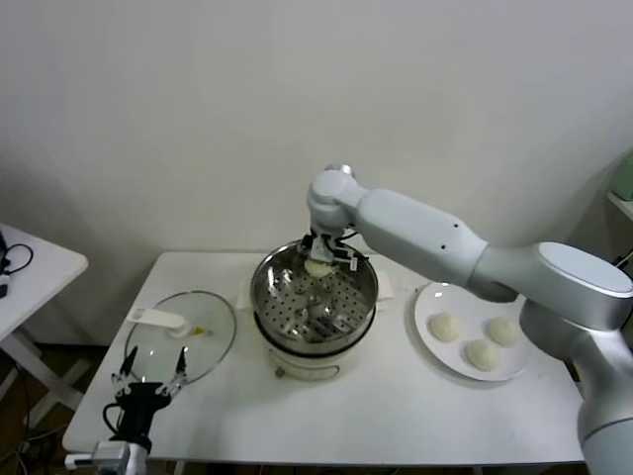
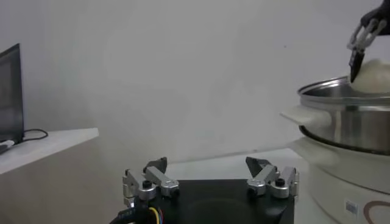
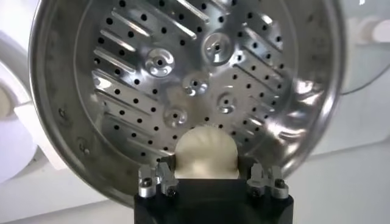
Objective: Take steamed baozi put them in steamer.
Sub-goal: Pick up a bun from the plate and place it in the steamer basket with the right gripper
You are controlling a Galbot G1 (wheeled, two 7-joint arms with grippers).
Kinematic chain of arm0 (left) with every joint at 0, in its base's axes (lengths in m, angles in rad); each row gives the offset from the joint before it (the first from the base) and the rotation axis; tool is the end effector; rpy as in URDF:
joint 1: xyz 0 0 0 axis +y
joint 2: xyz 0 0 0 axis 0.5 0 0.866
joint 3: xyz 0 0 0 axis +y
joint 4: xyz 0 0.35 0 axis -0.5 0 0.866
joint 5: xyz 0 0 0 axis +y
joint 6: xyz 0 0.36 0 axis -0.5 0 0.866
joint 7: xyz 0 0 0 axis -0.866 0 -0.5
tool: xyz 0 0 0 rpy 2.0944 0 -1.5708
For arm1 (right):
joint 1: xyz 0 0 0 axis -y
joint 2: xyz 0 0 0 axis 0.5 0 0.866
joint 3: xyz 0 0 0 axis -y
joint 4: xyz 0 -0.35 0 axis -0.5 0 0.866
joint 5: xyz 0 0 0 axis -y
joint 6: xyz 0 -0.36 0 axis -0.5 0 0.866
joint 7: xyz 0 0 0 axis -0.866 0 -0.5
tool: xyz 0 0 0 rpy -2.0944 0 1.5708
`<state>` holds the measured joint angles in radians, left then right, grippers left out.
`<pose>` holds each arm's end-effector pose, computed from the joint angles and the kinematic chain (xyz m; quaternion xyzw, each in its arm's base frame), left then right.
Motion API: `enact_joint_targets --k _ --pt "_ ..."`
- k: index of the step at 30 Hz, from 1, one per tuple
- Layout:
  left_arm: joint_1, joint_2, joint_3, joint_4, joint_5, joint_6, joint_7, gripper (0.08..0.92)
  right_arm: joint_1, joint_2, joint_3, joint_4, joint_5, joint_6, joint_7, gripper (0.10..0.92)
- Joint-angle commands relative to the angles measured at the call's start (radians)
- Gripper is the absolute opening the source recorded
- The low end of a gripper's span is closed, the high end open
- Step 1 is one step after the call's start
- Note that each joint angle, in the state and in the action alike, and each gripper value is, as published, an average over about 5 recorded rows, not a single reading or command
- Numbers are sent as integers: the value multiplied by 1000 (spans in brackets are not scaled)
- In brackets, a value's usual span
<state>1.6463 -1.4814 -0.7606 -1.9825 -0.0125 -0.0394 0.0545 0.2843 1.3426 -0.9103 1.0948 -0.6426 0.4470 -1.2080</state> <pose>0.1531 0.0955 -0.3445 0.0536 -0.9921 -0.0896 0.0700 0.5673 0.1923 -0.0935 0.5668 -0.1075 0.8162 0.0307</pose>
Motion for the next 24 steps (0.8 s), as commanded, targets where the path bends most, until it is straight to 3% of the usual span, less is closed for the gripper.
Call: enact_joint_targets --k 1,14,20,24 --pt "0 -2 0 7 -1 -1 -1 823 -49 30 11 -54 -69 15 2 662" --pt "-2 -1 -2 19 -4 -4 -2 823 -71 52 8 -76 -87 30 17 678" --pt "-2 -1 -5 18 -6 -5 -2 823 -57 47 15 -60 -81 42 20 800" --pt "-1 -2 -5 17 -6 -6 -3 823 -11 19 11 -7 -46 56 5 821"
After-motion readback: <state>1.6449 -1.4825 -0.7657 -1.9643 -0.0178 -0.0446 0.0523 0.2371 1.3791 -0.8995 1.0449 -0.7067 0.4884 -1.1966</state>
